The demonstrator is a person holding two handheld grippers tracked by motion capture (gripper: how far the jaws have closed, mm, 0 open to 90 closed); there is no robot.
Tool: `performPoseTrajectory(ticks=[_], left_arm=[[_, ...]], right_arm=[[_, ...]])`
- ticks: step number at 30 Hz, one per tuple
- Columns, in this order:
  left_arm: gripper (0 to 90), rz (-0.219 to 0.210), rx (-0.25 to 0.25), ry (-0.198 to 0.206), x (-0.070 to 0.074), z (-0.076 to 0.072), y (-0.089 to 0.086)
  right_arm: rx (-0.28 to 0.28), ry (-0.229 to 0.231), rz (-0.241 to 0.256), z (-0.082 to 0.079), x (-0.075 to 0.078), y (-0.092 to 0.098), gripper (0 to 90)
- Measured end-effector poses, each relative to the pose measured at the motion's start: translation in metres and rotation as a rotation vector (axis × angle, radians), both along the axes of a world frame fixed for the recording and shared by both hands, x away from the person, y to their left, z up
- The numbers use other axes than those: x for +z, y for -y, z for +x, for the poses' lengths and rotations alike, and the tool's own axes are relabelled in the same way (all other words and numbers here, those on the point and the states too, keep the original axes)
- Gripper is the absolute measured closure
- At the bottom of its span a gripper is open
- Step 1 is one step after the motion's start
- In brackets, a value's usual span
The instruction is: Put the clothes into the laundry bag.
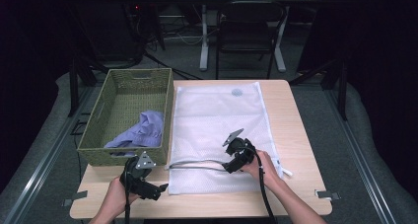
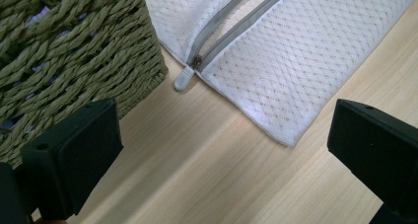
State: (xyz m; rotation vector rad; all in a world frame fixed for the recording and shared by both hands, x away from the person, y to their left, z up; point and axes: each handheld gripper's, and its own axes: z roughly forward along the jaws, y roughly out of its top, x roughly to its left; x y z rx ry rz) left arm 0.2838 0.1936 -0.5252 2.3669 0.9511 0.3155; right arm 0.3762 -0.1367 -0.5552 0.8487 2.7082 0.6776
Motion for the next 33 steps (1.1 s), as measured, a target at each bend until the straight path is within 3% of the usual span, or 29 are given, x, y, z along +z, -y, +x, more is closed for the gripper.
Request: performPoseTrajectory(ticks=[3, 11, 16, 22, 27, 33], left_arm=[[0.1, 0.003, -0.005, 0.000, -0.001, 0.001, 0.000], [0.1, -0.004, -0.002, 0.000, 0.000, 0.000, -0.001], [0.1, 0.008, -0.005, 0.004, -0.001, 0.000, 0.000], [0.1, 0.007, 0.001, 0.007, 0.000, 0.000, -0.001], [0.2, 0.019, 0.003, 0.017, -0.001, -0.001, -0.001], [0.3, 0.006, 0.006, 0.028, 0.001, -0.001, -0.004]], right_arm=[[0.020, -0.011, -0.007, 0.004, -0.004, -0.004, 30.0], [0.003, -0.009, 0.001, 0.010, -0.005, -0.007, 45.2], [-0.035, 0.035, -0.008, 0.014, -0.004, -0.008, 52.6], [-0.047, -0.013, 0.046, 0.016, -0.005, -0.003, 70.9], [-0.045, -0.046, 0.084, 0.017, -0.006, -0.001, 80.7], [-0.066, -0.028, 0.085, 0.016, -0.005, 0.000, 87.0]])
